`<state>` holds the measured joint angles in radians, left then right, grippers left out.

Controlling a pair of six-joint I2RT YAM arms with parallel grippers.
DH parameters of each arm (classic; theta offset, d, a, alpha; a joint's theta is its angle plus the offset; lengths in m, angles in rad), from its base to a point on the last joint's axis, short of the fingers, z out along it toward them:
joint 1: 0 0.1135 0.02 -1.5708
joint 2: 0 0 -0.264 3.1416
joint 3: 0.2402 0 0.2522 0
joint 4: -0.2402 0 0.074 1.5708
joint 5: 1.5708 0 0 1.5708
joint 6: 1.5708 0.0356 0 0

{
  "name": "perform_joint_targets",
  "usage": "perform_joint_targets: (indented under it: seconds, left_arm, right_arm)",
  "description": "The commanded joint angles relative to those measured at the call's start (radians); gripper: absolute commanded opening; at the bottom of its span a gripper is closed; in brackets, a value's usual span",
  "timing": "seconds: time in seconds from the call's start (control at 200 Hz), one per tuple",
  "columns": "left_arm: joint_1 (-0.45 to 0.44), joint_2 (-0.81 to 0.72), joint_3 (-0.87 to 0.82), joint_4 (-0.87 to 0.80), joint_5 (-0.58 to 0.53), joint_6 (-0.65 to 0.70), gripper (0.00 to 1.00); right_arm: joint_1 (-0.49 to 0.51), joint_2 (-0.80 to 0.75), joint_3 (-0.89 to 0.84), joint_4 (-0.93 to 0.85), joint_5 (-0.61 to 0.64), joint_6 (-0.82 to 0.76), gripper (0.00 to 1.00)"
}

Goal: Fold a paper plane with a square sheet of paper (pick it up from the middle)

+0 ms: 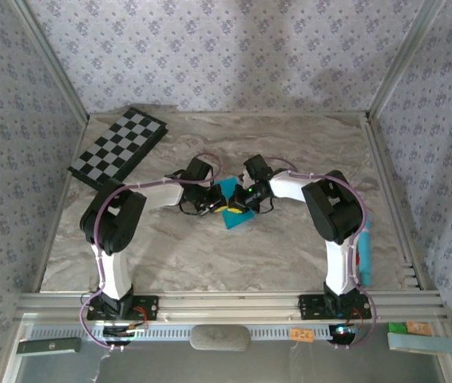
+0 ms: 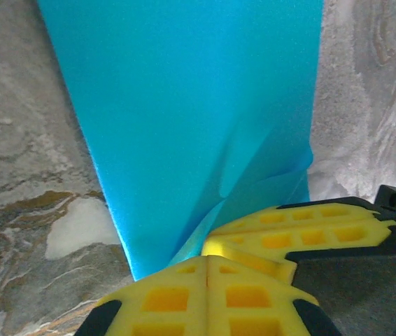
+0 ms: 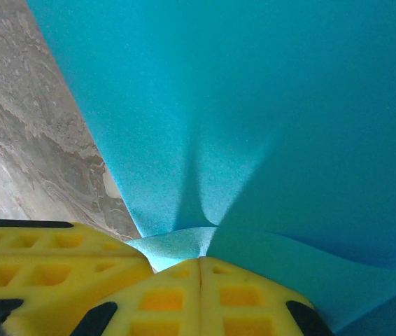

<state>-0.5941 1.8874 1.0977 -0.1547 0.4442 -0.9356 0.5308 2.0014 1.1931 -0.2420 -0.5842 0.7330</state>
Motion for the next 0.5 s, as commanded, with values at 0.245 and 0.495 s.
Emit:
perform_joint_targets:
  seconds: [0.245, 0.495]
  left_arm:
    - [-0.013, 0.035, 0.040, -0.090, -0.069, 0.063, 0.00]
    - [-0.015, 0.045, 0.049, -0.132, -0.104, 0.084, 0.00]
  right_arm:
    - [-0.001, 0.036, -0.009, -0.073, 0.041, -0.002, 0.04]
    - [-0.001, 0.030, -0.010, -0.067, 0.034, -0.002, 0.04]
